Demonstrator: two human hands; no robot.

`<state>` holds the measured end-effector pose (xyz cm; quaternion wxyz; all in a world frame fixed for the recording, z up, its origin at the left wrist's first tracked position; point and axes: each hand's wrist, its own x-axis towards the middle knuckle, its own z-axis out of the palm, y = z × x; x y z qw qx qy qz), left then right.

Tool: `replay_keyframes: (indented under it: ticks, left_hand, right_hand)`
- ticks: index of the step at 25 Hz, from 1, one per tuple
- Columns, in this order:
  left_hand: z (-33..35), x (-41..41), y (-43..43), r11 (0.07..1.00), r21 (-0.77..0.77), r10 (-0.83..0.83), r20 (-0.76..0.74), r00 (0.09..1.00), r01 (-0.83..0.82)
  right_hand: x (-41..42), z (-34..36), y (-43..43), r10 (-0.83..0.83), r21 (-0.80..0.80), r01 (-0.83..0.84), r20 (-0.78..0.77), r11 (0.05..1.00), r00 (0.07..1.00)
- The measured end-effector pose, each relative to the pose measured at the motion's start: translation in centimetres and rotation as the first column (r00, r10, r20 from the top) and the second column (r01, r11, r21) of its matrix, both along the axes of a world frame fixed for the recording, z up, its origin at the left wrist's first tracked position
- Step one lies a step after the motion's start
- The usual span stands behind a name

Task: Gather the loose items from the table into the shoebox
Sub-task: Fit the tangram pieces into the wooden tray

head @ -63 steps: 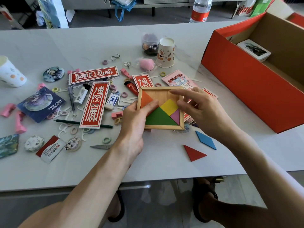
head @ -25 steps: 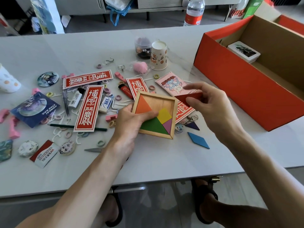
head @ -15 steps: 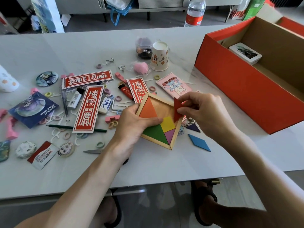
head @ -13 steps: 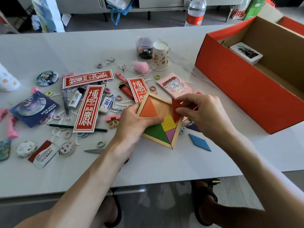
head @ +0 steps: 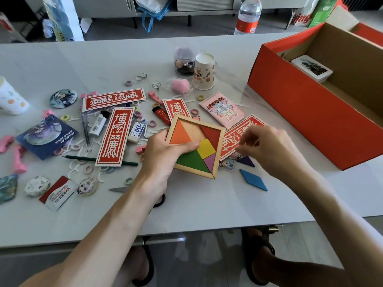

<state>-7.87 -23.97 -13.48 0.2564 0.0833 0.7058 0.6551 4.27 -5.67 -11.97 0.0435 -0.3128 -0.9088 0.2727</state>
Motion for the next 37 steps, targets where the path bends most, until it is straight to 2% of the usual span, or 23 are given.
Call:
replay_keyframes:
  ticks: [2,3,5,8,10,11,13,14,16,18,22,24,26,28,33,37]
  left_hand:
    - [0.1,0.0,0.0,1.000,0.006,0.025,0.006,1.000,-0.025]
    - [0.1,0.0,0.0,0.999,0.009,0.031,0.012,0.999,-0.031]
    - [-0.1,0.1,0.3,0.999,0.003,0.045,0.030,0.999,-0.045]
    - [-0.5,0.3,0.6,0.999,0.000,0.049,0.054,0.997,-0.049]
    - [-0.9,0.4,0.8,1.000,0.001,0.020,0.029,0.999,-0.020]
    - [-1.0,0.4,0.8,1.000,-0.005,0.004,0.015,1.000,-0.004]
    - [-1.1,0.4,0.9,0.999,-0.032,-0.041,0.001,0.999,0.041]
    - [-1.2,0.4,0.9,0.996,-0.046,-0.079,0.003,0.997,0.079]
    - [-1.2,0.9,1.0,0.982,-0.050,-0.182,0.017,0.983,0.183]
    - [-1.1,1.7,1.3,0.961,-0.043,-0.273,0.008,0.962,0.273]
    - [-0.8,2.4,1.5,0.943,-0.007,-0.334,-0.020,0.943,0.333]
    - [-0.8,2.4,1.5,0.940,0.010,-0.342,-0.012,0.940,0.342]
    - [-0.8,2.4,1.4,0.937,0.008,-0.349,-0.001,0.937,0.349]
    - [-0.8,2.4,1.3,0.934,0.012,-0.357,0.022,0.934,0.357]
    - [-0.9,2.3,1.1,0.933,0.014,-0.359,0.037,0.932,0.359]
    - [-0.9,2.2,1.1,0.929,0.016,-0.370,0.056,0.927,0.369]
  right_hand:
    - [1.3,-0.4,-0.1,0.039,0.148,-0.091,0.318,0.985,0.947]
    - [1.9,-0.7,-0.4,0.036,0.198,-0.128,0.411,0.972,0.911]
    - [2.6,-1.1,-0.6,0.032,0.262,-0.175,0.472,0.949,0.881]
    - [2.7,-0.9,-0.7,0.017,0.280,-0.173,0.484,0.944,0.875]
    - [2.6,-0.7,-0.5,0.013,0.258,-0.141,0.441,0.956,0.897]
    - [2.4,-0.4,-0.4,0.005,0.209,-0.084,0.355,0.974,0.935]
    - [1.9,0.4,-0.1,-0.059,-0.043,0.060,0.018,0.997,0.998]
    - [1.5,0.9,-0.1,-0.114,-0.202,0.082,-0.148,0.976,0.982]
    - [0.6,1.5,-0.5,-0.173,-0.427,0.030,-0.301,0.904,0.938]
    - [-0.1,1.4,-1.1,-0.140,-0.469,-0.028,-0.319,0.883,0.937]
    - [-0.8,0.8,-1.7,-0.087,-0.392,-0.049,-0.323,0.919,0.942]
    - [-0.7,0.5,-1.8,-0.046,-0.285,-0.056,-0.336,0.957,0.941]
    - [-0.7,0.3,-1.8,0.023,-0.113,-0.065,-0.340,0.991,0.940]
    - [-0.6,0.1,-1.5,0.053,-0.043,-0.071,-0.328,0.997,0.943]
    - [-0.6,-0.5,-1.2,0.032,-0.205,-0.085,-0.246,0.975,0.969]
    - [-0.7,-0.6,-1.1,0.035,-0.227,-0.087,-0.223,0.970,0.974]
